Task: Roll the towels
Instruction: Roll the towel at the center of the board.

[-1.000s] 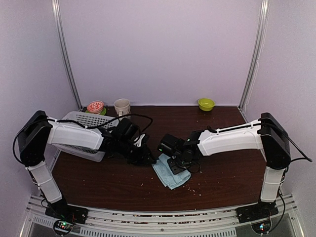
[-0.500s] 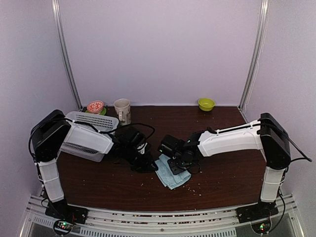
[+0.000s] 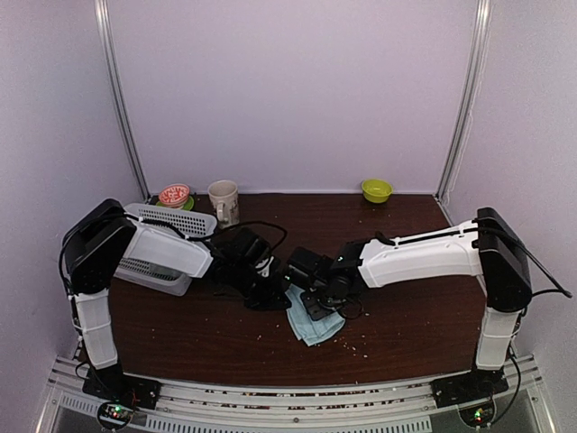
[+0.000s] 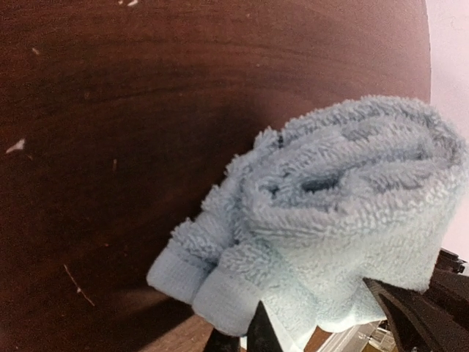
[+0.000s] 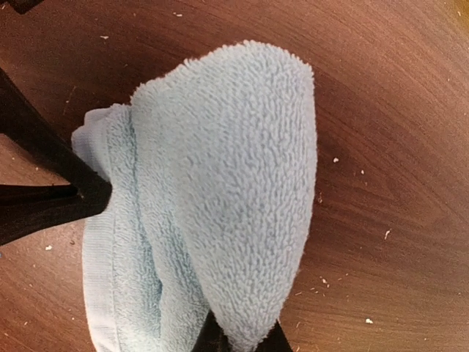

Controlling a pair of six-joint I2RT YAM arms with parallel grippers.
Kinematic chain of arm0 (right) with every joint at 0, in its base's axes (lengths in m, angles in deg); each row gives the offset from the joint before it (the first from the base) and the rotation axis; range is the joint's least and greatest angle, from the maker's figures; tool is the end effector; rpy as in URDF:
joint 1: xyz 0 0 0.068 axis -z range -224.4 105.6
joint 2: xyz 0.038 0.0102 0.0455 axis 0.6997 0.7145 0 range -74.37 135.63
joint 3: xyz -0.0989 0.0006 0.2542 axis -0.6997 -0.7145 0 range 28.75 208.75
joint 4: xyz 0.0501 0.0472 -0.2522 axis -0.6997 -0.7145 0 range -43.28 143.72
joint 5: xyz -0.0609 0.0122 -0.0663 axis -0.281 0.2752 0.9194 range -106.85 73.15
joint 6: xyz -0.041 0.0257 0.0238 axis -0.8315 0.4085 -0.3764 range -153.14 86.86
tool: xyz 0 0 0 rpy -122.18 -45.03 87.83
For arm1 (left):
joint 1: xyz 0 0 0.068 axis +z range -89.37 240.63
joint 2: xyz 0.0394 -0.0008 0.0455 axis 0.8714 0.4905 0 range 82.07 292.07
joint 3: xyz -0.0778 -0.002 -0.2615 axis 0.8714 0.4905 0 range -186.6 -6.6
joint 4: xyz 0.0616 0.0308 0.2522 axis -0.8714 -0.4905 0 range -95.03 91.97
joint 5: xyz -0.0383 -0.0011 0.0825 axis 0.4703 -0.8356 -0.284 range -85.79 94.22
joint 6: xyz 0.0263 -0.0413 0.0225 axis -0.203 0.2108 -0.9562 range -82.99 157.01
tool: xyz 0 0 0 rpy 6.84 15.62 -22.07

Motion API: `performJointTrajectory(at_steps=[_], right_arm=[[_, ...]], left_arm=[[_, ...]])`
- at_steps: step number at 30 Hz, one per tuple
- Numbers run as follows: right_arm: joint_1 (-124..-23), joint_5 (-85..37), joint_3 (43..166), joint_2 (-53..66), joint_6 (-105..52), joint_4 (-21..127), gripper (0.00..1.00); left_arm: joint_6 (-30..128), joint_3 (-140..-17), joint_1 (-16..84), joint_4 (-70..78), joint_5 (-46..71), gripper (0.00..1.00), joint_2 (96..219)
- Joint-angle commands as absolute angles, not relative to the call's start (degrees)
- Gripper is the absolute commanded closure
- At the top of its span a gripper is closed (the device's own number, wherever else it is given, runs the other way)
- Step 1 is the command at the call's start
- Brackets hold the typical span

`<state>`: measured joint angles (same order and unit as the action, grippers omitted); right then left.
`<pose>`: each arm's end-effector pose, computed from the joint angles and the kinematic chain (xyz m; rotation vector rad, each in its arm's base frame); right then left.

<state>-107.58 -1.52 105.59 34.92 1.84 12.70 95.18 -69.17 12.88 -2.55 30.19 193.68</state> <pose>0.1785 0.3322 0.1779 -0.6181 2.6821 0.0595 0.2482 -0.2962 0.1280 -0.0440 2.8917 -1.1583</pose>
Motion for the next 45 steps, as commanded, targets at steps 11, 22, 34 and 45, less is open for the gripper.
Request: performJointTrajectory(at_steps=[11, 22, 34, 45], right_arm=[[-109.78, -5.11, 109.65, 36.92, 2.76, 13.06, 0.97], [-109.95, -9.18, 108.93, 39.09, 2.62, 15.35, 0.87], [-109.1, -11.16, 107.32, 39.43, 2.72, 17.69, 0.79], [-108.53, -12.85, 105.89, 38.74, 2.43, 19.43, 0.78]], left_arm=[[94.88, -70.29, 12.62, -1.02, 30.49, 1.0, 194.83], [93.69, -68.2, 12.64, -1.82, 31.19, 0.93, 192.59], [90.19, -63.74, 12.69, -4.0, 32.03, 0.74, 179.79], [93.88, -70.69, 12.64, 3.3, 34.17, 0.76, 189.02]])
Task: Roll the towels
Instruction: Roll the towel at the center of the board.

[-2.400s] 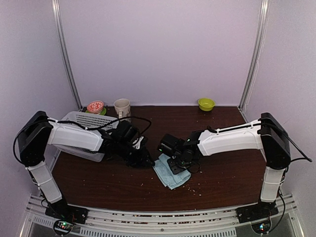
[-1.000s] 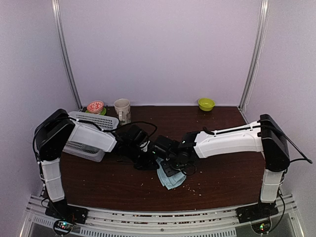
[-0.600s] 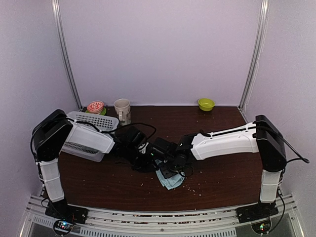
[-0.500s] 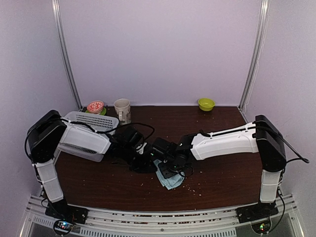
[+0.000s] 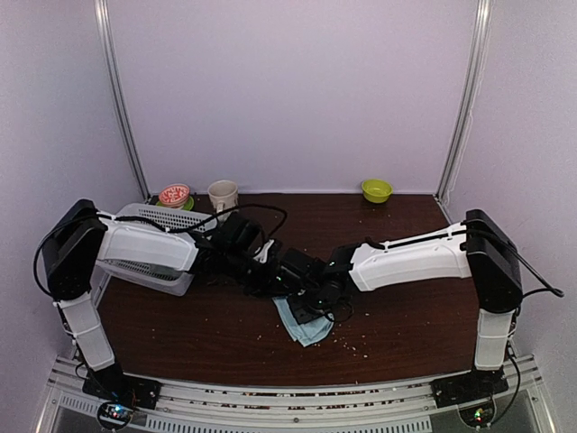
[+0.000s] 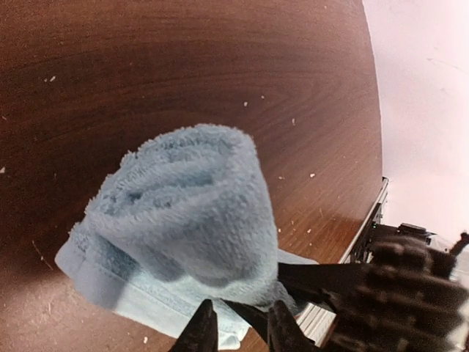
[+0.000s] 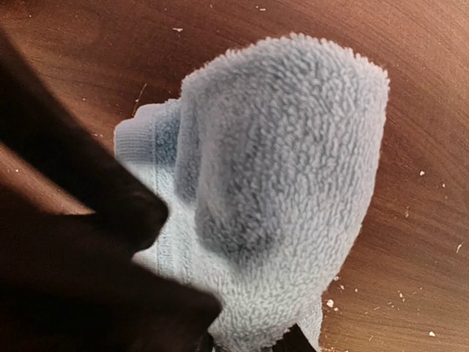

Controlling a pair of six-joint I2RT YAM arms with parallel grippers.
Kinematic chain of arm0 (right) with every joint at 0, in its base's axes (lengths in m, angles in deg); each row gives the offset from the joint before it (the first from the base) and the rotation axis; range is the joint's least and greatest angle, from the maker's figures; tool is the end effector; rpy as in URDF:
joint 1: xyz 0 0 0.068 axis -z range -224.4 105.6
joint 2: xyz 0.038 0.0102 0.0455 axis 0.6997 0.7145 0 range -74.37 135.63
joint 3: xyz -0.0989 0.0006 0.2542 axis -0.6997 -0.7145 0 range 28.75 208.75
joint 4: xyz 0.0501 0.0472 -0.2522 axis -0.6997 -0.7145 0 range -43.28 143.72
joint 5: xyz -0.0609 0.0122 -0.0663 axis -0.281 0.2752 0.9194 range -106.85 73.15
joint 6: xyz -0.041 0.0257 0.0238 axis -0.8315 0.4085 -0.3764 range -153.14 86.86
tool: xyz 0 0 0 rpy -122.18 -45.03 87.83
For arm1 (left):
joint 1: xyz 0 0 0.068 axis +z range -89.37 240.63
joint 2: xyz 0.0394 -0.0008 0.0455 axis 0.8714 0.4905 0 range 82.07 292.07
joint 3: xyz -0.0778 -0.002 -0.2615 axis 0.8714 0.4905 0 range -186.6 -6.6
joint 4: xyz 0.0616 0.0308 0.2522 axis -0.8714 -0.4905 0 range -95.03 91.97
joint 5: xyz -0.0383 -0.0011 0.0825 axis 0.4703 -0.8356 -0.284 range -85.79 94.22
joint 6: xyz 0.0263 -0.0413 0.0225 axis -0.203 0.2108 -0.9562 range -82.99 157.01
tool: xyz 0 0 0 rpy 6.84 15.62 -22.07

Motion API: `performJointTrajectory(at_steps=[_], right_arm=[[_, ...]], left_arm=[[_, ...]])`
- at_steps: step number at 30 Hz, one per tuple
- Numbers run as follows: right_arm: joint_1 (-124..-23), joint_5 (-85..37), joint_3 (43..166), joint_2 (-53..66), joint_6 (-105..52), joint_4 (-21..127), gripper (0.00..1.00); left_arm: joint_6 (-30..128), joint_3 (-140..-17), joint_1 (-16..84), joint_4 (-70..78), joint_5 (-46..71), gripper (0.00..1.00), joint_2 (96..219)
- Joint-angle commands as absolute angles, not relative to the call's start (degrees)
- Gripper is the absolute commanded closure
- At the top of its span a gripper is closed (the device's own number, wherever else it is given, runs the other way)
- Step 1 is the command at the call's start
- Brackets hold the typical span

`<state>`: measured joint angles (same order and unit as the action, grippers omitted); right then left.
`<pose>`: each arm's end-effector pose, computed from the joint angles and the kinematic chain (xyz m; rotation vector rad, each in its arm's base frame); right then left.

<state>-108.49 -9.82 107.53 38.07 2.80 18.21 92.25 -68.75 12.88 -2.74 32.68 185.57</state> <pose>0.1773 0.3550 0.1694 -0.6504 2.7250 0.2840 0.2419 -0.2914 0.1776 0.1007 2.7544 -1.2986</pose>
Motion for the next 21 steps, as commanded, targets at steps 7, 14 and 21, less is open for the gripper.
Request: performJointTrajectory(at_steps=[7, 14, 21], right_arm=[[-108.49, -14.26, 105.78, 38.24, 1.29, 20.38, 0.73], [-108.41, -16.92, 104.96, 36.33, 0.32, 22.09, 0.57], [-106.93, -18.69, 102.47, 31.68, -1.4, 21.2, 0.48]], left_arm=[[96.85, -69.7, 12.64, 9.14, 36.41, 0.8, 194.78], [99.24, -68.19, 12.74, 9.36, 35.09, 0.97, 198.88], [102.32, -66.17, 13.43, 11.74, 35.16, 1.0, 200.47]])
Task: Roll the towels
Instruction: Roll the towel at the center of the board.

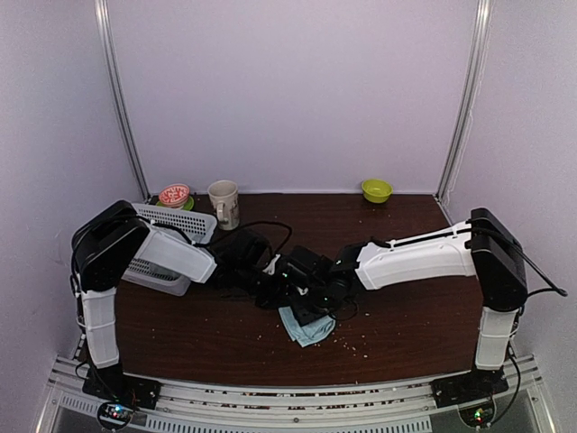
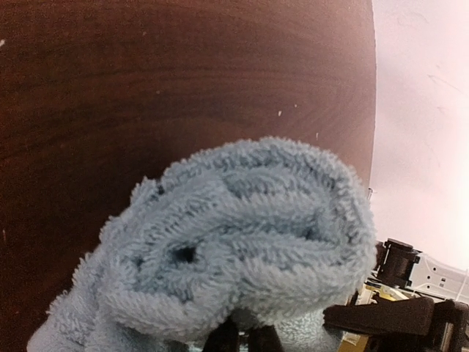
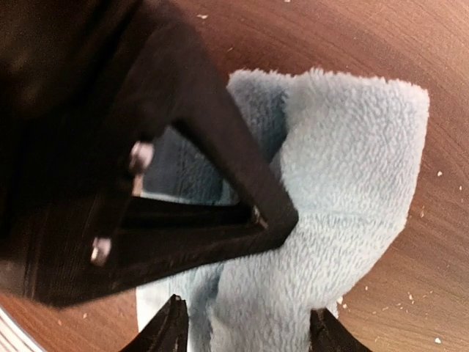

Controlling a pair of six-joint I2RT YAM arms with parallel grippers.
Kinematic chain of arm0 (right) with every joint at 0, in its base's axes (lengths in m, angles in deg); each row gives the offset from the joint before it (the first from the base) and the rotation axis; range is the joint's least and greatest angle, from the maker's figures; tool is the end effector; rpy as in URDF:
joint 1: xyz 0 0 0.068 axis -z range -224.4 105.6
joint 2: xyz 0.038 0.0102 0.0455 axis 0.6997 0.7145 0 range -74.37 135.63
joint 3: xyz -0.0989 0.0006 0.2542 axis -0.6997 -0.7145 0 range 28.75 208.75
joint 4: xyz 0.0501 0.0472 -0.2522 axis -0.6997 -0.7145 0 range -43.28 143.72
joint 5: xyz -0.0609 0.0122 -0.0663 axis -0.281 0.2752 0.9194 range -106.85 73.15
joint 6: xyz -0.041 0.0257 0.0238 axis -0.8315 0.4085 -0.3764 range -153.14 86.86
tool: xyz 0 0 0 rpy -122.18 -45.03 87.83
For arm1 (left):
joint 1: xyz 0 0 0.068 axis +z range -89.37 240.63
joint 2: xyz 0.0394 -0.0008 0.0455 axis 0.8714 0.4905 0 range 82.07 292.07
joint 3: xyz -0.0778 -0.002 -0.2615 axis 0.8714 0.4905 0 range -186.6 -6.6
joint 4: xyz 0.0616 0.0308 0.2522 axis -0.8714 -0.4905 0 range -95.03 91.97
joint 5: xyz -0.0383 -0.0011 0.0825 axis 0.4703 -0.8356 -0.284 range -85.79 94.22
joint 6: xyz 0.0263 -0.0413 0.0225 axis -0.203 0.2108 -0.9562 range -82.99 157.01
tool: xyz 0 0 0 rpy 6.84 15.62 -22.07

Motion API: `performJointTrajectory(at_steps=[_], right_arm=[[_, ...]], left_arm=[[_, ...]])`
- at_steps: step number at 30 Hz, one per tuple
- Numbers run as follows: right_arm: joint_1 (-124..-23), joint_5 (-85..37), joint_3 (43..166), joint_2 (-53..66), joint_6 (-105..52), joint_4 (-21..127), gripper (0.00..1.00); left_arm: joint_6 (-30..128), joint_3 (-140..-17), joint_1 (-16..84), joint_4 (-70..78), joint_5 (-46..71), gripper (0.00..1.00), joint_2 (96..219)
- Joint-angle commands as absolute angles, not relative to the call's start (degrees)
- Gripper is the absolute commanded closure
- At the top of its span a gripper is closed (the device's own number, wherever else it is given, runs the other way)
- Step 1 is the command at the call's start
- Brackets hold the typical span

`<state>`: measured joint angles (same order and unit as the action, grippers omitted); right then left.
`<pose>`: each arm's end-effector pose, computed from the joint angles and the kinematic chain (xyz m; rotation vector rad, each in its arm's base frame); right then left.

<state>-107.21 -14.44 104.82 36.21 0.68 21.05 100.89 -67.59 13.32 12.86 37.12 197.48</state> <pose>0.1801 0.3472 0.1702 -0.6942 2.7337 0.3856 0.2571 -0.3071 0.1161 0.0518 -2.7886 1.4418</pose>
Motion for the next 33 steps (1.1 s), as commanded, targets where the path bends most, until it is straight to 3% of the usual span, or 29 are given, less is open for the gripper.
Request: performJointTrajectory(at_steps=[1, 7, 13, 23, 31, 33], right_arm=[[-106.7, -18.93, 102.15, 30.73, -1.8, 21.06, 0.47], [-102.84, -20.77, 98.67, 22.53, -3.19, 21.5, 0.46], [-93.9, -30.51, 89.77, 17.68, 0.19, 31.74, 0.47], [-90.59, -40.98, 87.13, 24.34, 1.59, 41.63, 0.47], [-92.88, -40.05, 90.25, 28.11, 0.18, 38.48, 0.46], [-93.8, -38.79, 91.73, 29.09, -0.52, 37.09, 0.46]], left_arm=[[102.24, -66.29, 13.43, 11.44, 35.24, 1.0, 200.67], [102.54, -66.27, 13.38, 11.7, 35.86, 1.0, 201.0], [102.19, -66.27, 13.43, 10.9, 35.88, 1.0, 200.75], [99.58, -67.49, 13.43, 5.61, 34.04, 1.0, 198.19], [96.83, -67.62, 13.35, 1.32, 33.07, 1.0, 194.29], [96.33, -67.32, 13.35, 0.57, 32.83, 0.96, 193.25]])
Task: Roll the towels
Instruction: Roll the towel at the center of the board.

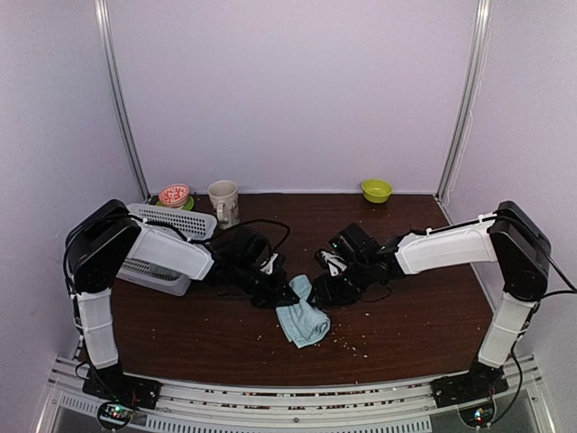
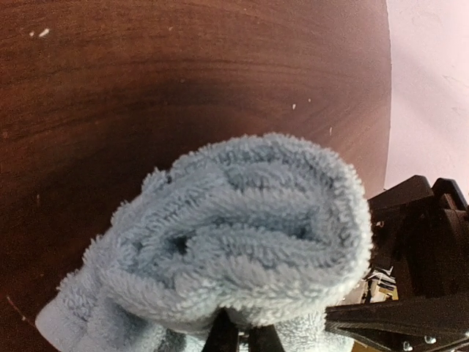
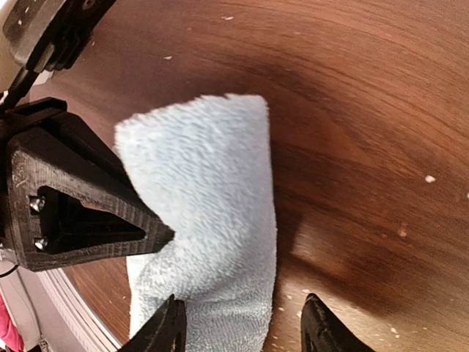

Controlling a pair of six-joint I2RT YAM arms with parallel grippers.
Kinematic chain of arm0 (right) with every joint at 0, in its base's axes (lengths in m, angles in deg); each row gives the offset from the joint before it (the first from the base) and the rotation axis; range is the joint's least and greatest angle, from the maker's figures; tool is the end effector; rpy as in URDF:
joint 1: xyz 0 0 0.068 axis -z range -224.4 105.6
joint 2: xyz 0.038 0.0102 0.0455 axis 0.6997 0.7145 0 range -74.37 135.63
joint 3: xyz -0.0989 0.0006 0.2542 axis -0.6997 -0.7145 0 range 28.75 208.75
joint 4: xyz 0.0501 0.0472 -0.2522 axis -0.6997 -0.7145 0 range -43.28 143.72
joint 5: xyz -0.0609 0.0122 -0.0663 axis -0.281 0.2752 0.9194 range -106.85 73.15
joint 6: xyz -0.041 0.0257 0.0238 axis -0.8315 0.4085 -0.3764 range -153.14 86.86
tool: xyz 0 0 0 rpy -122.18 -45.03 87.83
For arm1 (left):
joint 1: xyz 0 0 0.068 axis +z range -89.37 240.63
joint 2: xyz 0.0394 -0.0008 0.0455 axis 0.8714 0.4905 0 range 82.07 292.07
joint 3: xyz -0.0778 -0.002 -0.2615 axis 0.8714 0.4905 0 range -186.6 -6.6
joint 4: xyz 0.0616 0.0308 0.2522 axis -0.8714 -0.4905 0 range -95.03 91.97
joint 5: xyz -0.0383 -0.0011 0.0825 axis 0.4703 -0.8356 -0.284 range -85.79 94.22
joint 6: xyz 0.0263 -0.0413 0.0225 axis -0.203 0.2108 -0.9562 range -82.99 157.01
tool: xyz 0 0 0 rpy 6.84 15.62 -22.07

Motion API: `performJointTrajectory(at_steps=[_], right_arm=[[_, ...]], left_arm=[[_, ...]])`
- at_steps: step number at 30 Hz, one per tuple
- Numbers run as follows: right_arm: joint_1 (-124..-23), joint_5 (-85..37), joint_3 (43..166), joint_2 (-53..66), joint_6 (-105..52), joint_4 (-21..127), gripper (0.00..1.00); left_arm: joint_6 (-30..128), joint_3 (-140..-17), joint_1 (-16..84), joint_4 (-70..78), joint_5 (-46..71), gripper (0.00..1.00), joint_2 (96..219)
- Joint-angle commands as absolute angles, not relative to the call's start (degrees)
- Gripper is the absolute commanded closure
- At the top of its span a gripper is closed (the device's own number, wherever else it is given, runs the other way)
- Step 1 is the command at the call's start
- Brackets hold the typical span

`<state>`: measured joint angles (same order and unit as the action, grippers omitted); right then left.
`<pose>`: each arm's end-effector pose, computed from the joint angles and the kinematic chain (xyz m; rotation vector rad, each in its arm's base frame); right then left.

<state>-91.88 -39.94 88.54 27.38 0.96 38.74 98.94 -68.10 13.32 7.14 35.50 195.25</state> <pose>0.2291 0.2706 0.1633 -0.4946 2.7611 0.9759 0.2542 -0.3027 0.1255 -0.0464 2.8228 -1.3673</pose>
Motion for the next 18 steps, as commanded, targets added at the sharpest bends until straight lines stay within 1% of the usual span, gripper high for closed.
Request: performJointTrajectory(at_steps=[1, 5, 8, 14, 18], right_arm=[[-94.28, -38.02, 92.29, 29.53, -0.71, 36.41, 0.46], [-96.08, -35.17, 94.08, 30.86, -1.12, 34.68, 0.45], [-97.32, -32.36, 95.74, 31.87, -1.75, 32.94, 0.45], [-98.5, -30.06, 97.91, 33.5, -1.36, 32.14, 0.44], [-98.45, -29.95, 98.68, 34.29, -0.66, 32.34, 0.44]], left_arm=[[96.12, -67.19, 13.34, 0.34, 32.7, 0.92, 192.6], [95.14, -66.31, 13.34, -1.04, 32.25, 0.77, 189.48], [94.07, -65.73, 13.32, -2.68, 32.01, 0.72, 186.58], [89.84, -65.47, 13.39, -8.88, 30.19, 0.67, 180.91], [86.86, -65.59, 13.41, -14.16, 25.65, 0.67, 178.37]])
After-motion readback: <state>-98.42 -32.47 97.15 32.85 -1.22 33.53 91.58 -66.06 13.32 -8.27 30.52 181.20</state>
